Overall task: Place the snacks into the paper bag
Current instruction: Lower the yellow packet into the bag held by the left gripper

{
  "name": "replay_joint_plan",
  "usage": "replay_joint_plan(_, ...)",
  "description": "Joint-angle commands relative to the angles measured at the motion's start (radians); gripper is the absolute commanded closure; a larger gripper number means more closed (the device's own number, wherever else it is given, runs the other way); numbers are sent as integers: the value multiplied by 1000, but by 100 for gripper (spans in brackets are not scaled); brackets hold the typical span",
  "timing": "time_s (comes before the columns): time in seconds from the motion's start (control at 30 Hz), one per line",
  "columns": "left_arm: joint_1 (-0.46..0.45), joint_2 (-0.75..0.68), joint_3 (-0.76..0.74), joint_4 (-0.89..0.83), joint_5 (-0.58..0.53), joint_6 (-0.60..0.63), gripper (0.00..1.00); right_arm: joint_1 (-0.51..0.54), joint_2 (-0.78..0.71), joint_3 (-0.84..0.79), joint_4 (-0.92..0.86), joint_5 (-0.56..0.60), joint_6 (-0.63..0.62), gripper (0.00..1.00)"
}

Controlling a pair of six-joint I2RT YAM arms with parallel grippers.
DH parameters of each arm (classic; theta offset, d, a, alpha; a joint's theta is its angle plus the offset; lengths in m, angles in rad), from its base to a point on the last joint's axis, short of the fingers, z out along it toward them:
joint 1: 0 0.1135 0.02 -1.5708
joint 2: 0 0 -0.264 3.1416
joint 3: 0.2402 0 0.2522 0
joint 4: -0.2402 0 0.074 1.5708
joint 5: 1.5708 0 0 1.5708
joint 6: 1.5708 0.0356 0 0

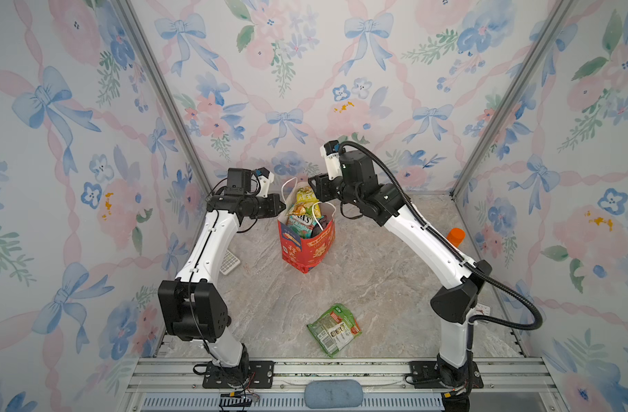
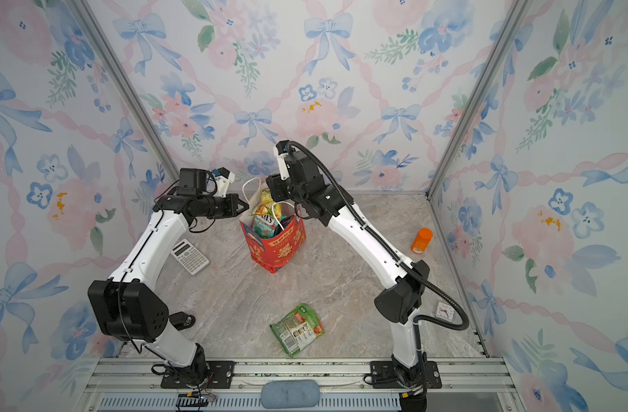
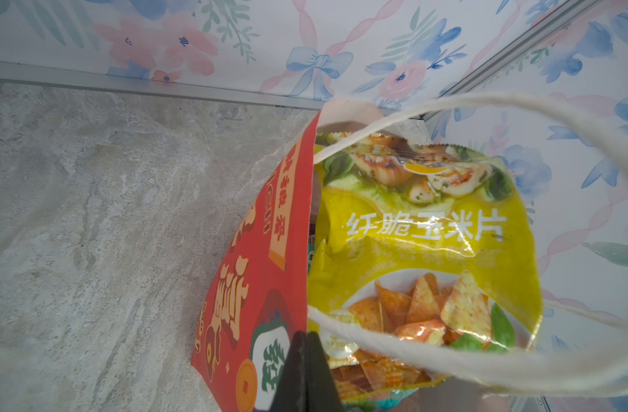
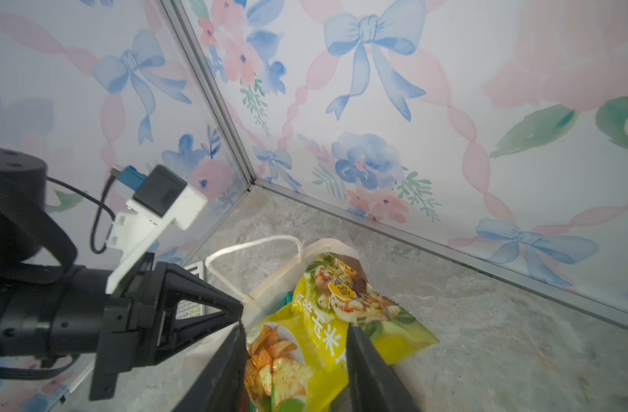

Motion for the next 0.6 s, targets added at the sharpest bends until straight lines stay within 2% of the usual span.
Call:
replay_joint_plan(0.0, 3, -24, -14, -30, 12, 22, 100, 11, 101, 105, -185, -27, -101, 54)
replay_joint_plan(0.17, 3, -25, -15, -30, 13, 23, 100, 8, 216, 246, -311, -25, -114, 57)
replay_joint_plan(0.57, 4, -25, -14, -31, 12, 23, 100, 13, 276, 220, -385, -34, -82, 57)
